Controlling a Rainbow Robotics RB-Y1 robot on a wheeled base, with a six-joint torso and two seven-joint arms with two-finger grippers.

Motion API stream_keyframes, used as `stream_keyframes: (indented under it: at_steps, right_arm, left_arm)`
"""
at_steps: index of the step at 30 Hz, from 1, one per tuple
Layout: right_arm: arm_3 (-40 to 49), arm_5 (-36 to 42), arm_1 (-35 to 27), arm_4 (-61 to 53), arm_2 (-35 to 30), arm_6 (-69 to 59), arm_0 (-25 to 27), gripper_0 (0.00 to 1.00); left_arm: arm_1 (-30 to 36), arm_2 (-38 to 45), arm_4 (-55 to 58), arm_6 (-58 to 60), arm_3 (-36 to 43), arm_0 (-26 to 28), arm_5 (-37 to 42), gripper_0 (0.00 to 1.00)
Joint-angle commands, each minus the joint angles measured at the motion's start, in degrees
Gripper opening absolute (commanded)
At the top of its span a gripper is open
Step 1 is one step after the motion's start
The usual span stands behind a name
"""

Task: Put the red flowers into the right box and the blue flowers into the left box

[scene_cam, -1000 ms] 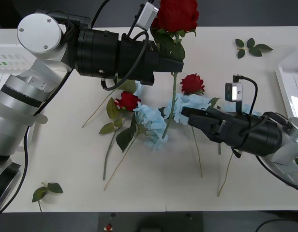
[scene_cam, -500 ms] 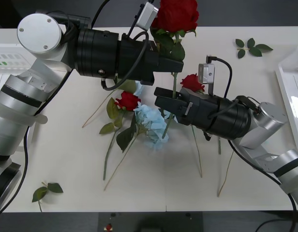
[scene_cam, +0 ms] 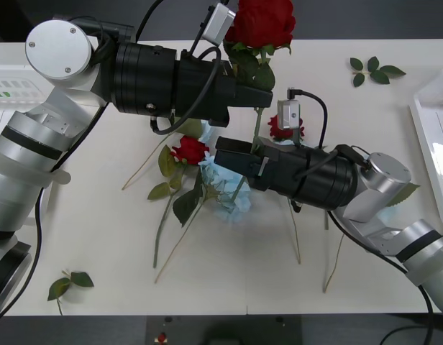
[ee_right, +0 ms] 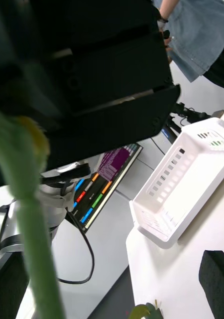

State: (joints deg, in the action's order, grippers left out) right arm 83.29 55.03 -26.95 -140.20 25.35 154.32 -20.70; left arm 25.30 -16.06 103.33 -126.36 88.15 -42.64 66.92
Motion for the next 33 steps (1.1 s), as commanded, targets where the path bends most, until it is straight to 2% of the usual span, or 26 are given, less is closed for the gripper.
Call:
stream_keyframes:
  at_steps: [1,33]
  right_arm:
    - [0.8,0.0,-0.6,0.3,0.1,0.7,-0.7,1.0]
    - [0.9,0.2,-1.9,-0.1,0.1,0.7,-1.4,1.0]
  left_arm:
    - [0.1,-0.2,0.7,1.5,1.5,-1.8,-0.4,0.0]
    - [0.1,-0.2,0.7,1.5,1.5,-1.8,-0.4,0.0]
